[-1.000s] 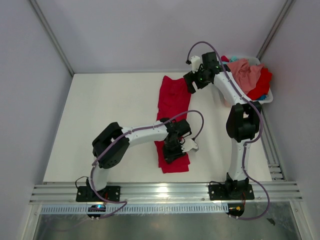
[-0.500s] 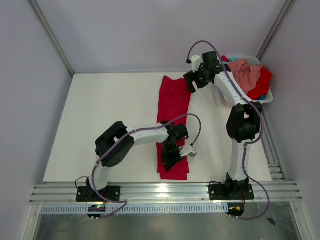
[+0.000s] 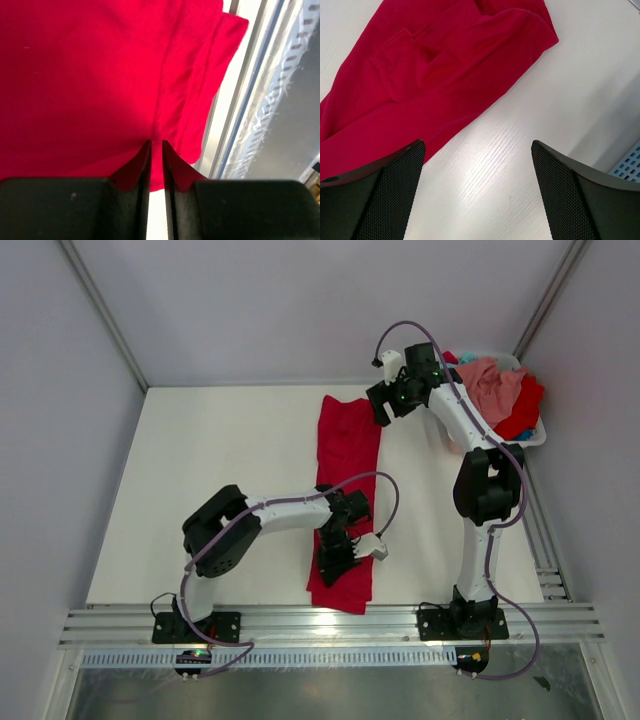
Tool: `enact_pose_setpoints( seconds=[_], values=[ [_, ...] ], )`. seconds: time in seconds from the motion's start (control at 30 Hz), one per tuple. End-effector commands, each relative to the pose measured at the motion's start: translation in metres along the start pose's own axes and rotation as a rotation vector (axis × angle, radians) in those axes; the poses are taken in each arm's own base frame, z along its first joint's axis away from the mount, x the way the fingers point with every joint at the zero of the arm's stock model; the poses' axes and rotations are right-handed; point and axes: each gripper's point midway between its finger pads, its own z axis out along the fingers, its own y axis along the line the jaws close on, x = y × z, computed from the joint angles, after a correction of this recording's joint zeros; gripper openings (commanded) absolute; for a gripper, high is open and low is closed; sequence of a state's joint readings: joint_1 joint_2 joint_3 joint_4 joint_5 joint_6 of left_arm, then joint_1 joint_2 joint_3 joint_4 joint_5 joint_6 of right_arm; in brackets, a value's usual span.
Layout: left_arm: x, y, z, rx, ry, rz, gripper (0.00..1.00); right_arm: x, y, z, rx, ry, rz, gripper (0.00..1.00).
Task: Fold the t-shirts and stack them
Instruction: Fold the tshirt
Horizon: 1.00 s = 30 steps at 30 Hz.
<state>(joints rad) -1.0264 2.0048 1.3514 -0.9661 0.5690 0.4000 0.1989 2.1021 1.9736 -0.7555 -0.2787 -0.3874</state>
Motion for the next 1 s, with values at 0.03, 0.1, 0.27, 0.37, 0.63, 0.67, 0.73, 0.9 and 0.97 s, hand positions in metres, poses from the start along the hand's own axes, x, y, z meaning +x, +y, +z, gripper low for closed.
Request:
enact_pose_setpoints(
  seconds=[0.03, 0.1, 0.27, 0.37, 0.63, 0.67, 0.73, 0.9, 0.97],
  values=[
    [-0.028, 0.015, -0.028, -0.168, -0.101, 0.079, 0.30, -0.025, 0.006, -0.019, -0.014, -0.084, -0.001, 0.91],
    [-0.044, 0.024, -0.039, -0.242, -0.161, 0.109, 0.50, -0.025, 0.003, -0.020, -0.001, -0.087, 0.005, 0.91],
    [-0.084, 0.036, -0.092, -0.471, -0.352, 0.188, 0.83, -0.013, 0.003, -0.020, 0.034, -0.099, -0.005, 0.92],
    [-0.097, 0.042, -0.123, -0.591, -0.411, 0.189, 0.92, -0.010, 0.002, -0.020, 0.054, -0.125, -0.027, 0.95],
    [-0.092, 0.057, -0.214, -0.880, -0.592, 0.074, 0.99, 0.007, -0.005, -0.043, 0.180, -0.173, -0.059, 0.97],
    [-0.090, 0.059, -0.224, -0.907, -0.608, 0.055, 0.99, 0.006, -0.004, -0.051, 0.195, -0.192, -0.062, 0.97],
    [-0.078, 0.066, -0.252, -0.964, -0.648, 0.002, 0.99, 0.003, 0.004, -0.076, 0.209, -0.250, -0.076, 0.97],
    [-0.036, 0.080, -0.310, -1.009, -0.790, -0.161, 0.99, -0.003, 0.039, -0.143, 0.172, -0.395, -0.127, 0.99],
    [-0.019, 0.079, -0.329, -1.061, -0.812, -0.198, 0.99, 0.010, 0.071, -0.166, 0.056, -0.390, -0.191, 0.99]
  ],
)
